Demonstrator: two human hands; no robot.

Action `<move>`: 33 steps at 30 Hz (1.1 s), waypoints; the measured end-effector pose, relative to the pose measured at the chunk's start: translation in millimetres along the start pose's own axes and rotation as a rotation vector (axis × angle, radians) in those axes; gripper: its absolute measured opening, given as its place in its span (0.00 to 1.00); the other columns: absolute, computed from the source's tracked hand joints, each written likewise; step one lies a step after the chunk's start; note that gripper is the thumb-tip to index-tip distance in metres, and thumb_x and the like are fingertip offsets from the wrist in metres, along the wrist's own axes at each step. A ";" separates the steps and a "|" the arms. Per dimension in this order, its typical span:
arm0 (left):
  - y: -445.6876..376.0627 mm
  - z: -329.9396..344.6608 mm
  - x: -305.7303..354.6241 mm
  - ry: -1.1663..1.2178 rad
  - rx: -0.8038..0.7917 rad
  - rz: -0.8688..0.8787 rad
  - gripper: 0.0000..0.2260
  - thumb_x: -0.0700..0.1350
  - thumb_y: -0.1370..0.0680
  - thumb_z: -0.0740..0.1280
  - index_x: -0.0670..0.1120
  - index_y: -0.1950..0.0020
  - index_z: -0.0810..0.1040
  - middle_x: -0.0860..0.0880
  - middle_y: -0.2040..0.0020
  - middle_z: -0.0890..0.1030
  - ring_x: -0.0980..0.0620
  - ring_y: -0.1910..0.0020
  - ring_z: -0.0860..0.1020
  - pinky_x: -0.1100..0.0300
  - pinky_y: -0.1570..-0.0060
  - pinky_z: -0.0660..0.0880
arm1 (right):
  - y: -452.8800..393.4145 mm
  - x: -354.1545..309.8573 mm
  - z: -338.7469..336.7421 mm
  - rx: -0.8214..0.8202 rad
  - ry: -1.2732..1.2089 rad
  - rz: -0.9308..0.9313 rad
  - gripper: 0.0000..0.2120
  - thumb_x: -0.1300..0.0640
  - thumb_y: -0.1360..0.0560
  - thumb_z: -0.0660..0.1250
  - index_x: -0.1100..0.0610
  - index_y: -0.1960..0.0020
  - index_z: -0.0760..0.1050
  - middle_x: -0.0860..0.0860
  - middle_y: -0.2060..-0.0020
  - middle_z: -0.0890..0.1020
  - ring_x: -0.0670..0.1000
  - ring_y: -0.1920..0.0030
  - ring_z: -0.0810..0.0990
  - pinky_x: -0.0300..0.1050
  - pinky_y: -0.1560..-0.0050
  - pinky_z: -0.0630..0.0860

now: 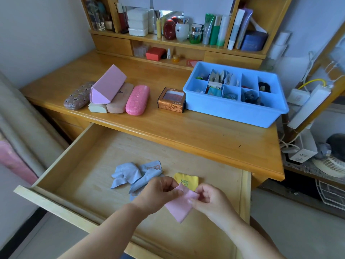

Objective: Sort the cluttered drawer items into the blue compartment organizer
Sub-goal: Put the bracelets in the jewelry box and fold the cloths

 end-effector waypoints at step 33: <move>-58.4 0.0 -64.8 -0.470 0.251 -0.136 0.12 0.46 0.27 0.69 0.49 0.51 0.66 0.56 0.68 0.70 0.57 0.70 0.71 0.66 0.72 0.62 | -56.0 78.0 -22.9 0.367 0.247 0.332 0.10 0.58 0.29 0.69 0.55 0.66 0.69 0.51 0.74 0.80 0.57 0.69 0.79 0.44 0.65 0.73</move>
Point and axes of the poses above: each hand's wrist, its own y-axis away from the middle knuckle, its own z-axis out of the palm, x = y × z, the point moved 9 cm from there along -y, towards the middle knuckle
